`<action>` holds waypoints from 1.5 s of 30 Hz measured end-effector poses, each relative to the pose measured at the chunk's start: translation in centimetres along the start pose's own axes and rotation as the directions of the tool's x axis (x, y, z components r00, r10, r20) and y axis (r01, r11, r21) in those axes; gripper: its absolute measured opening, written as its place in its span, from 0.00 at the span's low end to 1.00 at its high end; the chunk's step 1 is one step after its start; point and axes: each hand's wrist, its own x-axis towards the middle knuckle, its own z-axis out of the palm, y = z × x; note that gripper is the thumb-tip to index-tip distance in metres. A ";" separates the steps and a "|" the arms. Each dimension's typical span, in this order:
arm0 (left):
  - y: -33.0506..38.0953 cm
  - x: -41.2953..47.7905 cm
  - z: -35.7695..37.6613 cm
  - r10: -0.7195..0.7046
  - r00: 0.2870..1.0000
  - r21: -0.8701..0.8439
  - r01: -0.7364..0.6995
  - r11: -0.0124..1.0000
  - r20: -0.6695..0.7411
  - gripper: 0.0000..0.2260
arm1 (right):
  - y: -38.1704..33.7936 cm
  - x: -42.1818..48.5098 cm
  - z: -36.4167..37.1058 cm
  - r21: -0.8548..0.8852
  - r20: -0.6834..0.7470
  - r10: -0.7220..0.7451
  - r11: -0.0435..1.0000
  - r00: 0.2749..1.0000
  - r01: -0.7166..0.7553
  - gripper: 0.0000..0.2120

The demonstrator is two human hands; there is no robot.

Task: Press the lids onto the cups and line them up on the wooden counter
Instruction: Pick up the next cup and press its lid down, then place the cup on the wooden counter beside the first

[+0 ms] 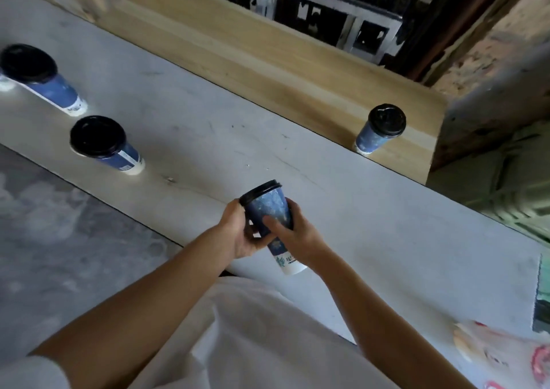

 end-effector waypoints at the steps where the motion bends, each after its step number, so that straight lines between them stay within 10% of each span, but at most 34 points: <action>1: 0.1 0.4 -0.3 0.021 1.000 0.015 -0.020 1.000 -0.022 0.14 | -0.2 0.1 -0.4 -0.057 0.055 0.010 0.998 0.998 -0.007 0.32; 7: 0.8 3.8 -1.2 0.289 0.954 0.445 -0.228 0.866 -0.074 0.19 | -0.9 1.8 -2.6 -0.234 0.135 0.052 0.972 0.989 -0.019 0.40; 11: -0.2 8.6 -4.9 0.781 0.591 0.932 -0.361 0.031 0.202 0.19 | -2.1 3.0 -5.3 -0.388 0.129 0.051 0.922 0.990 0.003 0.40; 13: -0.9 11.2 -7.2 0.820 0.518 0.964 -0.218 -0.150 0.244 0.19 | -2.8 3.4 -6.2 -0.411 0.112 0.062 0.911 0.992 -0.010 0.40; 20: -3.3 14.9 -9.8 0.808 0.561 0.981 -0.161 -0.106 0.179 0.30 | -6.3 5.5 -7.9 -0.702 0.108 -0.035 0.705 0.993 0.102 0.43; 26: -3.8 15.5 -9.0 0.848 0.511 0.987 -0.140 -0.084 0.145 0.32 | -14.0 6.2 -9.6 -0.977 0.187 -0.147 0.075 0.971 0.200 0.37; 32: -3.7 15.6 -8.6 0.865 0.485 0.986 -0.157 -0.060 0.130 0.33 | -20.5 4.9 -8.1 -0.801 0.272 -0.122 -0.579 0.955 0.154 0.32; 45: -3.8 15.7 -8.5 0.870 0.478 0.987 -0.151 -0.057 0.123 0.35 | -23.8 5.4 -6.8 -0.664 0.170 -0.157 -0.748 0.973 -0.004 0.23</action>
